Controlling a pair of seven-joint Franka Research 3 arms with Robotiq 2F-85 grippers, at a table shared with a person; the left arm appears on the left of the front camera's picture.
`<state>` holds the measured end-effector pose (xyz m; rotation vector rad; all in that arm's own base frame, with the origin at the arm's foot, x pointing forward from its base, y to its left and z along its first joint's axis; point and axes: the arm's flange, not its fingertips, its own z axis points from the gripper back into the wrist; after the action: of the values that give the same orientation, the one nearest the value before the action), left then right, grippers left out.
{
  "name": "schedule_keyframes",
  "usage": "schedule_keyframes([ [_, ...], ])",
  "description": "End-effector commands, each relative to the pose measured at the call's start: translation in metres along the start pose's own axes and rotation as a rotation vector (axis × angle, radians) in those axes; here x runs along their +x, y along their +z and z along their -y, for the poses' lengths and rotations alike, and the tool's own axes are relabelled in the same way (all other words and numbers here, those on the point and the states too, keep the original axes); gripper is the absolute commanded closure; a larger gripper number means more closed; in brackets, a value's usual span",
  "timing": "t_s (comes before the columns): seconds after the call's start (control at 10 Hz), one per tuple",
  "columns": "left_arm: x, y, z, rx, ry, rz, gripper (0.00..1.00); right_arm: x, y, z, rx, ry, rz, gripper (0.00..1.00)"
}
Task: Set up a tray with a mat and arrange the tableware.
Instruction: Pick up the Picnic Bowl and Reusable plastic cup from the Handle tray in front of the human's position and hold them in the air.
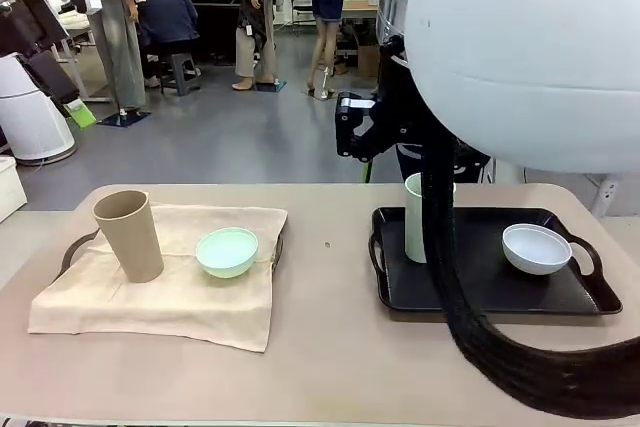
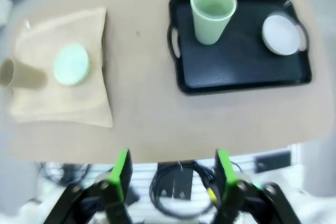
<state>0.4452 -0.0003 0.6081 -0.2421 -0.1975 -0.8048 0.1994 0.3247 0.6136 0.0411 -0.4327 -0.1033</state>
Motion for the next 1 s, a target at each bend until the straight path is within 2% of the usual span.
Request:
schedule_keyframes([
  [0.0, -0.011, -0.008, -0.013, -0.023, -0.139, 0.006, 0.00, 0.018, -0.012, -0.031, 0.106, 0.122, -0.013, 0.19],
  [0.1, -0.011, -0.008, -0.013, -0.023, -0.139, 0.006, 0.00, 0.018, -0.012, -0.031, 0.106, 0.122, -0.013, 0.19],
  [0.2, -0.011, -0.008, -0.013, -0.023, -0.139, 0.006, 0.00, 0.004, -0.001, -0.009, 0.026, 0.038, 0.006, 0.19],
  [0.3, -0.005, -0.005, -0.008, -0.023, -0.085, 0.004, 0.00, 0.041, -0.019, -0.008, 0.142, 0.190, -0.114, 0.19],
  [0.4, -0.002, -0.026, -0.016, -0.020, 0.071, -0.020, 0.00, 0.079, -0.015, 0.027, 0.306, 0.128, -0.174, 0.19],
  [0.5, 0.000, -0.033, -0.023, -0.021, 0.159, -0.028, 0.00, 0.109, 0.000, 0.077, 0.424, 0.042, -0.158, 0.19],
  [0.6, -0.005, -0.035, -0.028, -0.054, 0.222, -0.009, 0.00, 0.124, 0.012, 0.134, 0.581, -0.049, -0.112, 0.19],
  [0.8, 0.000, -0.036, -0.036, -0.123, 0.266, 0.008, 0.00, 0.131, 0.010, 0.216, 0.800, -0.193, -0.066, 0.19],
  [0.9, 0.000, -0.036, -0.036, -0.188, 0.285, 0.048, 0.00, 0.122, -0.001, 0.253, 0.905, -0.250, -0.054, 0.19],
])
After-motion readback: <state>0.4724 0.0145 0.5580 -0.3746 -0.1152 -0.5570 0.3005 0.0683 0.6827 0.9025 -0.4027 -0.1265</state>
